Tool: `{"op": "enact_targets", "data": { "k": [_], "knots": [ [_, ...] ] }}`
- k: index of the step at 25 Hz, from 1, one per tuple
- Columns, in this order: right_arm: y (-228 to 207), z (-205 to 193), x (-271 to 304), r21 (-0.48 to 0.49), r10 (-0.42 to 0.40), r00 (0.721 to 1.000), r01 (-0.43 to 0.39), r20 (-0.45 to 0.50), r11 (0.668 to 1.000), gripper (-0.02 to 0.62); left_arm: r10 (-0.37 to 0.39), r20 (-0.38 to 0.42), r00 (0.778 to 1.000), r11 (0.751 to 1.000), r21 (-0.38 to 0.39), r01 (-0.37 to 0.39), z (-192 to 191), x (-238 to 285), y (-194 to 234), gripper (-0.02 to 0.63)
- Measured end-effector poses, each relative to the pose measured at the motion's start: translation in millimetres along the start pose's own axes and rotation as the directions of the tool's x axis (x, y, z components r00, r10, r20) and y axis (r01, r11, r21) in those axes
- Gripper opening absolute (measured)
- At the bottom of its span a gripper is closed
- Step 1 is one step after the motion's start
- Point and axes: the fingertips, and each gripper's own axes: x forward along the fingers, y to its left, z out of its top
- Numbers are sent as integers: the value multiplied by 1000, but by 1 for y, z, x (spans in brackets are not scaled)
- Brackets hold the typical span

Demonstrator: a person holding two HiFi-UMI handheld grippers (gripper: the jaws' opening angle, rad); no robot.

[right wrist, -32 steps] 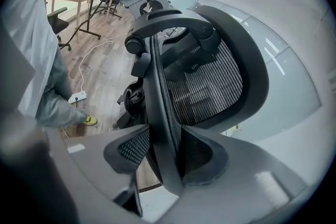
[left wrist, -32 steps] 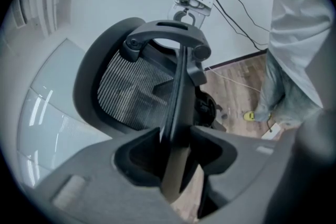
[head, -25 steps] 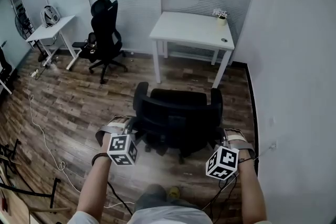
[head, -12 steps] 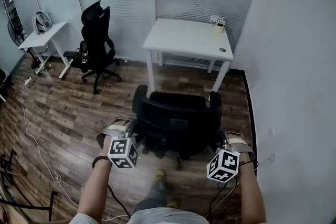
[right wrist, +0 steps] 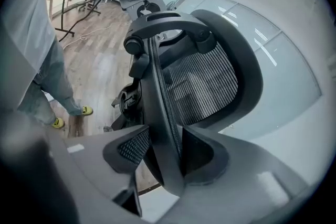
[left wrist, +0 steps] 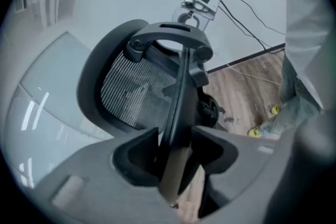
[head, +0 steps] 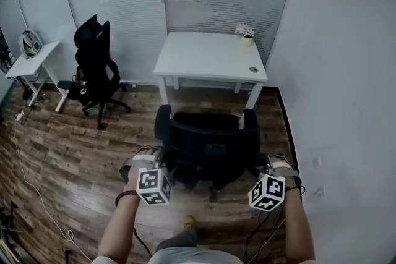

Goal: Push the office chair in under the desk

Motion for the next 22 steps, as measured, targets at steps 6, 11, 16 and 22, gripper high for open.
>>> {"op": "enact_targets", "data": {
  "k": [6,11,16,22],
  "knots": [
    [-52,4,47,30,-28,999,28,-20,999,198,21,30,999,999,24,-22,-13,45,56,193],
    [-92,2,83,50,-35,998,37,-42,998,201,18,43,999,999,40,-20,-17,81,101,190],
    [-131,-3,114,49,-43,998,45,-36,998,201,26,55,998,999,40,-28,-14,114,141,193],
    [-170,-5,148,41,-47,999,48,-22,998,201,27,48,998,999,28,-29,-18,148,181,198]
  ]
}}
